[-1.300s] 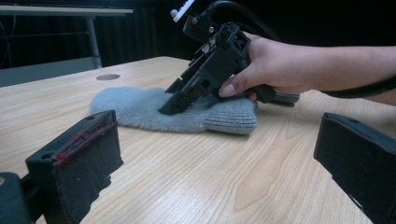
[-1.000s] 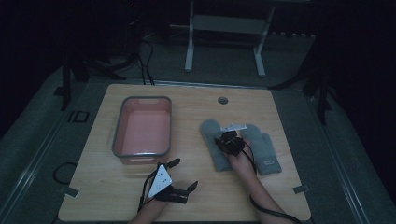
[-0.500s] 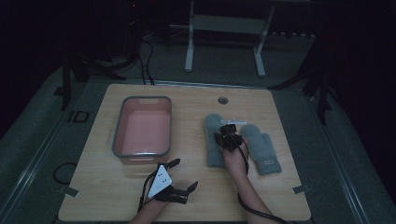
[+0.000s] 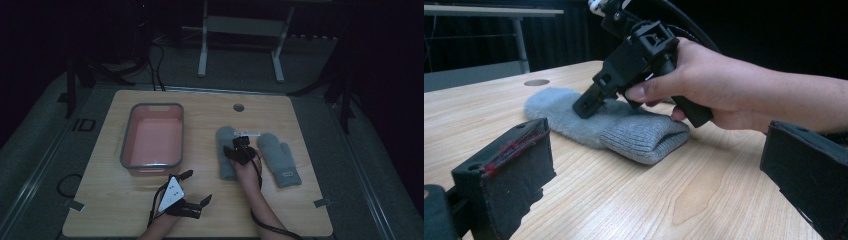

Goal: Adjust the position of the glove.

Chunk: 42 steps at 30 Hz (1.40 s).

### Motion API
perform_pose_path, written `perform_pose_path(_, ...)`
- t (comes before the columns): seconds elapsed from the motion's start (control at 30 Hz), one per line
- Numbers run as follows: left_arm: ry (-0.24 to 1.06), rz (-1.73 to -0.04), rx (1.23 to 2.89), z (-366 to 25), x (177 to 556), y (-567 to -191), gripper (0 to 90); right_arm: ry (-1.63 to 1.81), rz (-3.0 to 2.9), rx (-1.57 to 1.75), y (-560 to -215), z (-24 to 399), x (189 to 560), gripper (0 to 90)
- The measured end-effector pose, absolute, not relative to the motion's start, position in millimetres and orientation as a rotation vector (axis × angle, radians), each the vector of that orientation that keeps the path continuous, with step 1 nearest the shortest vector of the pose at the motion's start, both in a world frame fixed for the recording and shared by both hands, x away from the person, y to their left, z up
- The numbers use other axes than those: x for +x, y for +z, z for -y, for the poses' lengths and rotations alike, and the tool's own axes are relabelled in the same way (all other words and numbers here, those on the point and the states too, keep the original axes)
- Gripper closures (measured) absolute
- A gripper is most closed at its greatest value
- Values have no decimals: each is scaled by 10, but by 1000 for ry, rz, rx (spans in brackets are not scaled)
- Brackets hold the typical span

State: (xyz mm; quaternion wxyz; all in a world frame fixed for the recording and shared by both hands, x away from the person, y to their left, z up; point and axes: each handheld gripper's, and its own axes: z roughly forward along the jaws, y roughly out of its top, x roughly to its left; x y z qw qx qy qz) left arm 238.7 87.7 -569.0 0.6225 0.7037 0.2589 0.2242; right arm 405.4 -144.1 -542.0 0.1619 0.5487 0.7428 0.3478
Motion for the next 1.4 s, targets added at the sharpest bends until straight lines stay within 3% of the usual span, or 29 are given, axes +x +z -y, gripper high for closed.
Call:
perform_pose_path(0.17, 509, -597, 1617, -880, 2387, -5689, 8, 1071, -2156, 1557, -5280, 1522, 4031, 321)
perform_pose_path(0.37, 510, -597, 1615, -880, 2389, -5690, 7, 1139, -2181, 1485, -5061, 1700, 3992, 270)
perform_pose_path(0.77, 510, -601, 1614, -881, 2391, -5689, 8, 1035, -2136, 1410, -4801, 2481, 3943, 515)
perform_pose_path(1.07, 509, -602, 1614, -883, 2392, -5689, 7, 960, -2101, 1503, -4926, 3021, 3866, 500)
perform_pose_path(1.4, 506, -601, 1613, -884, 2393, -5689, 8, 920, -2130, 1531, -5187, 3241, 3755, 453)
